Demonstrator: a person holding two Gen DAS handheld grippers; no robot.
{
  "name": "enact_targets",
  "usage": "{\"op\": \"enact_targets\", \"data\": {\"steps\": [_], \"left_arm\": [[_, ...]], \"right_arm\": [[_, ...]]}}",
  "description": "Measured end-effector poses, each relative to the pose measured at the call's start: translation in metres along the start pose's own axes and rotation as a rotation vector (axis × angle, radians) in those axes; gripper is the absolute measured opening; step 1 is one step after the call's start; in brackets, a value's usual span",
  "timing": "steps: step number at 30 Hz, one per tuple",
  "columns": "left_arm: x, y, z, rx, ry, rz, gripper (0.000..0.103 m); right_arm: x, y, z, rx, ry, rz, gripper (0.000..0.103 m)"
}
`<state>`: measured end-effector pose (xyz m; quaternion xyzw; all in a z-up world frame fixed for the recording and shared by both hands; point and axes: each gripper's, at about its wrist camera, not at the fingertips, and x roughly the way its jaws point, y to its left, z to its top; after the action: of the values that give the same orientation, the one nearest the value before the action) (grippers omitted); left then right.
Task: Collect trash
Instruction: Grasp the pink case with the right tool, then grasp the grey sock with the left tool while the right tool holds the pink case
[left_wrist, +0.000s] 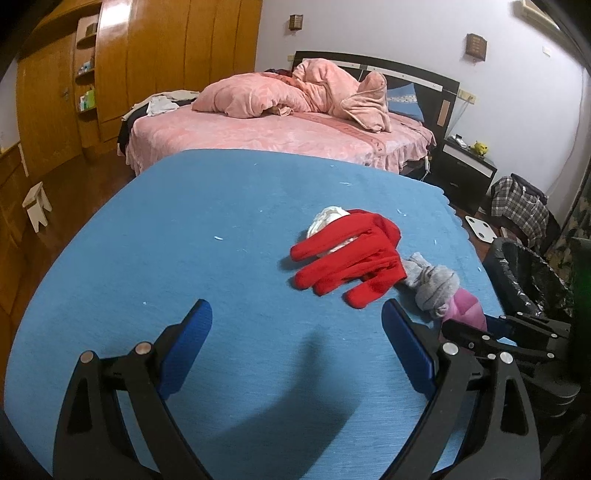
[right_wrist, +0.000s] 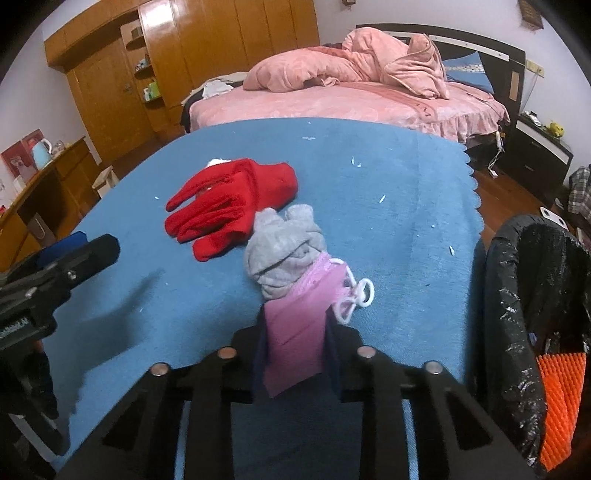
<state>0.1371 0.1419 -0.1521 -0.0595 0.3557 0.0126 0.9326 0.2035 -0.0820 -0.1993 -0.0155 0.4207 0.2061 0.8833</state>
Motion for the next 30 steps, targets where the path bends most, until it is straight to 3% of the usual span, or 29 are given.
{"op": "enact_targets", "data": {"steps": [9, 15, 22, 26, 30], "left_arm": [[-0.002, -0.02, 0.006, 0.024, -0.018, -0.031, 0.09], [0.005, -0.051, 0.016, 0.055, -0.031, -0.09, 0.09], [0.032, -0.103, 0.019, 0.118, -0.009, -0.17, 0.075], [0.05, -0.121, 0.017, 0.144, 0.017, -0.179, 0.066], [0.069, -0.131, 0.016, 0.158, 0.061, -0.163, 0.063]], "right_arm": [[-0.031, -0.014, 0.014, 0.022, -0.079, -0.007, 0.025], [-0.054, -0.039, 0.03, 0.043, -0.146, -0.058, 0.025], [-0.068, -0.069, 0.033, 0.08, -0.174, -0.117, 0.025], [-0.07, -0.082, 0.031, 0.097, -0.176, -0.131, 0.025], [-0.071, -0.089, 0.028, 0.108, -0.177, -0.132, 0.025]]}}
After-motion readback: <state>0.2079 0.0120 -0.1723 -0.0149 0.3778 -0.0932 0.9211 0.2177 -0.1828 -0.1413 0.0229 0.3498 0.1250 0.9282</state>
